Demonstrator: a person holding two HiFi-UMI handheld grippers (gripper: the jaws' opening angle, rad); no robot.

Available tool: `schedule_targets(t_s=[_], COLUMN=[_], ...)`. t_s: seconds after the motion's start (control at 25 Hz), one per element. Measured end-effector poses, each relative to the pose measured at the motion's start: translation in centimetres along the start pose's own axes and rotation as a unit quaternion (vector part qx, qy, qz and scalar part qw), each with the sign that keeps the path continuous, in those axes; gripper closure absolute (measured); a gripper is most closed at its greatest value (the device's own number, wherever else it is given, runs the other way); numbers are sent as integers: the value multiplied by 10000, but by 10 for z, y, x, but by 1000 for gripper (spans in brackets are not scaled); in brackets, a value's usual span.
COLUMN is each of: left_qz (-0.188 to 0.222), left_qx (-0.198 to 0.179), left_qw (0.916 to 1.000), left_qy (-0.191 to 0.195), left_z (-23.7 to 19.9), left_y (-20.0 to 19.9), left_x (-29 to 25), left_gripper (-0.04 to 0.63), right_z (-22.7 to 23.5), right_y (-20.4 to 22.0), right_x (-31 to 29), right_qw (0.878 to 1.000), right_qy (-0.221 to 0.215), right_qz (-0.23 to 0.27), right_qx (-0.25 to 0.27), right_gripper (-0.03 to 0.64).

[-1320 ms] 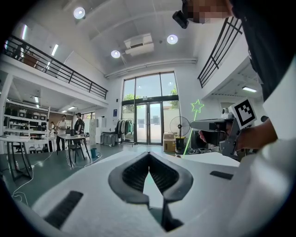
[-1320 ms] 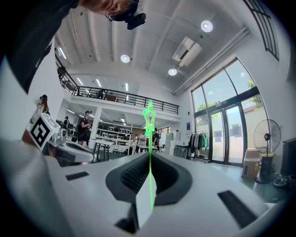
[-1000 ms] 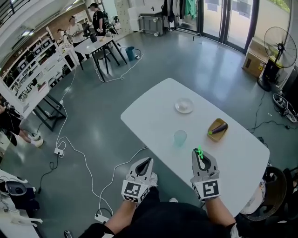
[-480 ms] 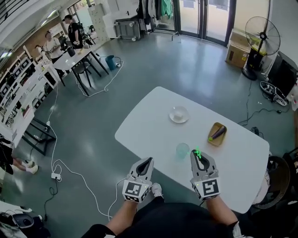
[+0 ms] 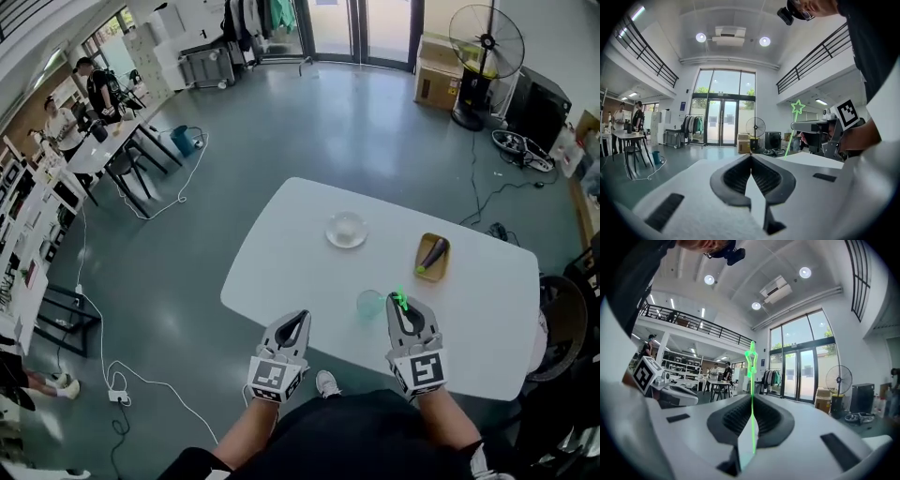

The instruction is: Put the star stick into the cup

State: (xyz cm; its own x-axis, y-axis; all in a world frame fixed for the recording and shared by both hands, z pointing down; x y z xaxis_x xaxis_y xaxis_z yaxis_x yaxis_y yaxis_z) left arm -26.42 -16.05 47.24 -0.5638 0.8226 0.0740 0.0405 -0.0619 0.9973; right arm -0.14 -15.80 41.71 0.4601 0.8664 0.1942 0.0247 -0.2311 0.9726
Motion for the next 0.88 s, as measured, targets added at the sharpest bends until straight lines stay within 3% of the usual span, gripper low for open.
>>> schedule_targets(t_s=[0.2, 0.44, 0.88], left_qz=[-25, -135, -422], left_qx=[86, 243, 123], left_qw=[9993, 9983, 9983], left_qy=[362, 521, 385], left_z=[-10, -16, -11], left_y=[8, 27, 43], left_x=[-20, -37, -55], left_gripper=[586, 585, 586], right_z=[0, 2, 13], right_y=[9, 27, 56], right_x=[-5, -13, -26], right_qw=[9994, 9984, 9965], right_qy=[302, 390, 148], right_qz=[-161, -369, -632], right_qx=[-36, -157, -528], right_gripper=[601, 601, 601])
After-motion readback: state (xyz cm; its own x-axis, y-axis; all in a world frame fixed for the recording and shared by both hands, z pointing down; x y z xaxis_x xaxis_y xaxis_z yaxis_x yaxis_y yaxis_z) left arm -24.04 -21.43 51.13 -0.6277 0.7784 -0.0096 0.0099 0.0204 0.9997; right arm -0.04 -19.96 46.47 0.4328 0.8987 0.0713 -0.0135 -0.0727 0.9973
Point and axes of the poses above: the fingertips, and each gripper's own axes: x backward along the fingers, z to its right, y out of its underside, the point moved 9 cm from there along x, backward along the fingers, and after that the axes turned 12 degrees about z, right-handed, at the moved point
